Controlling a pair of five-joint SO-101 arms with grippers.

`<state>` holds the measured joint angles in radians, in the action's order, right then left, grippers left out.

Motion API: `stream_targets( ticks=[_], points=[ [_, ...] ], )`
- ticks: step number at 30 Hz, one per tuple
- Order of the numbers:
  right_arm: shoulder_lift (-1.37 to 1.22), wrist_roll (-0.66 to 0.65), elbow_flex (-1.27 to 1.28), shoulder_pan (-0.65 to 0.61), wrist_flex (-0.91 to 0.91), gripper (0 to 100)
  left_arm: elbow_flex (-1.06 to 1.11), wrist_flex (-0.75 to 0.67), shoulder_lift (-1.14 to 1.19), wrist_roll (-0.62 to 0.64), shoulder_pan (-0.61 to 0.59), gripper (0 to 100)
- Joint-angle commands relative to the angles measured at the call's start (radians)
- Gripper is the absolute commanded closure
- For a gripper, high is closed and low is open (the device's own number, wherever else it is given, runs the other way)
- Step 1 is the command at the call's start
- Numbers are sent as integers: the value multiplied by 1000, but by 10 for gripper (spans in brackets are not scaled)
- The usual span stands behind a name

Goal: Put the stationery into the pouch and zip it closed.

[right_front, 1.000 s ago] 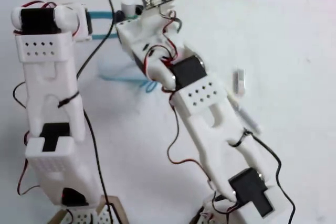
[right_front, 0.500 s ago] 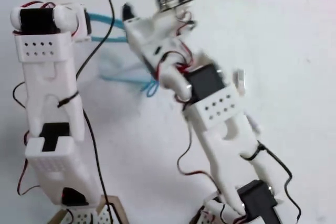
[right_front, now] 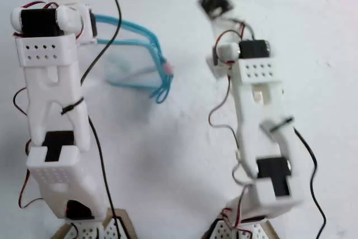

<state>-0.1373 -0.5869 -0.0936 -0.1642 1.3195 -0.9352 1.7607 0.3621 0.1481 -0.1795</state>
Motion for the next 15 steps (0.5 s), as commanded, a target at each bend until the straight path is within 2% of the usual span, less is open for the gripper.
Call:
stream_targets(
  ticks=[1, 4, 9, 15],
  points=[
    [-114, -184, -60, 24, 41, 676, -2, 15, 6, 8, -5, 978],
    [-239, -232, -153, 47, 45, 676, 1, 14, 6, 8, -5, 978],
    [-470, -227, -370, 77, 127, 676, 1, 14, 8, 8, -5, 978],
    [-677, -226, -697, 105, 355, 676, -2, 14, 8, 8, -5, 978]
  ],
)
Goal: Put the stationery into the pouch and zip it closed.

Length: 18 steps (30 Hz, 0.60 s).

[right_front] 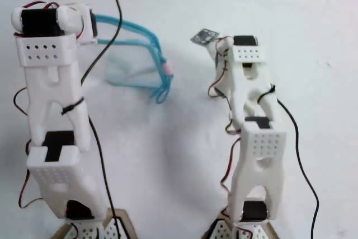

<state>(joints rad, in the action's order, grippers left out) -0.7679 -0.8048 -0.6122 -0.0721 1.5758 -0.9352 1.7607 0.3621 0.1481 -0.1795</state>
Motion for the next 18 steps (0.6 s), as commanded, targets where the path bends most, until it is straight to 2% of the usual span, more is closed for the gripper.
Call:
stream_targets(
  ticks=[1, 3, 6, 13, 18],
  points=[
    [-76, -8, -227, 16, 133, 676, -2, 14, 8, 8, -5, 978],
    [-122, -8, -316, 22, 196, 676, -2, 14, 8, 8, -5, 978],
    [-157, -8, -365, 30, 196, 688, -2, 14, 8, 8, -5, 978],
    [-160, 28, -242, 28, 194, 853, -4, 14, 8, 8, -5, 978],
    [-162, 28, -192, 44, 193, 838, -2, 14, 8, 8, -5, 978]
  ],
)
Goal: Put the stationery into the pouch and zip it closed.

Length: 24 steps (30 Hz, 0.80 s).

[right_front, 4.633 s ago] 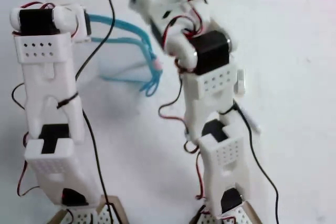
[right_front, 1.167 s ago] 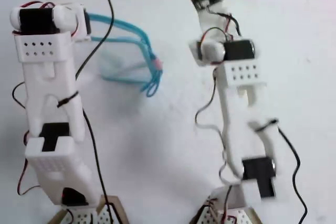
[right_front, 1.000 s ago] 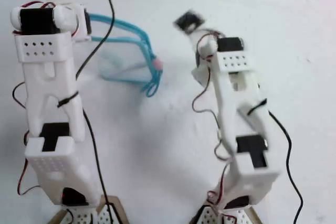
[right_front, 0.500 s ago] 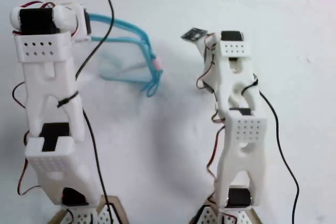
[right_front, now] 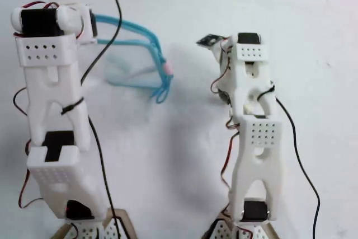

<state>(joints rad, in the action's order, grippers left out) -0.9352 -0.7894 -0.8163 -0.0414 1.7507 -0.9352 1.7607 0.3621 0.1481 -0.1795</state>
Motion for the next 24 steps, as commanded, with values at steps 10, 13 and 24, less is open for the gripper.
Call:
stream_targets(
  ticks=[10, 13, 24],
  points=[
    [5, 12, 11, 10, 8, 858, -4, 15, 8, 8, -5, 978],
    [13, 14, 9, -5, -1, 973, -4, 15, 8, 8, -5, 978],
    [79, 91, -158, -27, 12, 981, -1, 18, 0, 8, -2, 978]
  ],
)
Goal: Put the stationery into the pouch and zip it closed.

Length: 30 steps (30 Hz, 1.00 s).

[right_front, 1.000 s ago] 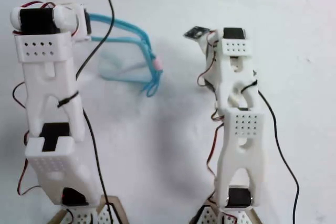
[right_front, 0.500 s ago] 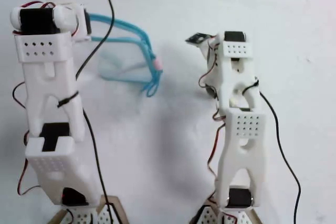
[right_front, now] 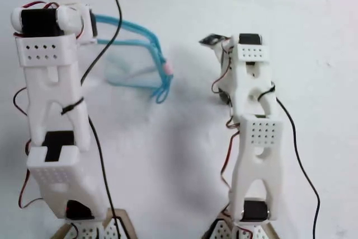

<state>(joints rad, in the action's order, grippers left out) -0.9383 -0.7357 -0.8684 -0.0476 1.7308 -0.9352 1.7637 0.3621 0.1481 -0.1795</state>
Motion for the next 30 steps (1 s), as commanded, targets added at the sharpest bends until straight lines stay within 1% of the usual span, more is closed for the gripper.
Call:
stream_targets(
  ticks=[1, 4, 7, 11, 15, 20, 23, 26, 28, 30],
  points=[
    [101, 55, -147, -24, 36, 981, -1, 15, 0, 8, -2, 978],
    [159, 129, -265, -33, 36, 981, 1, 15, 0, 8, -2, 978],
    [225, 238, -371, -59, 36, 981, 1, 15, 2, 8, 0, 978],
    [308, 459, -548, -113, 36, 981, 1, 15, 3, 8, 0, 978],
    [355, 684, -796, -157, 4, 981, 1, 15, 5, 8, 2, 978],
    [529, 893, -796, -206, -94, 981, 1, 15, 5, 8, 2, 978],
    [624, 919, -799, -265, -151, 981, 1, 15, 6, 8, 2, 978],
    [699, 925, -799, -325, -154, 981, 2, 15, 6, 8, 2, 978],
    [745, 927, -799, -377, -139, 981, 2, 15, 6, 8, 2, 978],
    [808, 924, -798, -438, -65, 981, 2, 15, 6, 8, 2, 978]
  ],
)
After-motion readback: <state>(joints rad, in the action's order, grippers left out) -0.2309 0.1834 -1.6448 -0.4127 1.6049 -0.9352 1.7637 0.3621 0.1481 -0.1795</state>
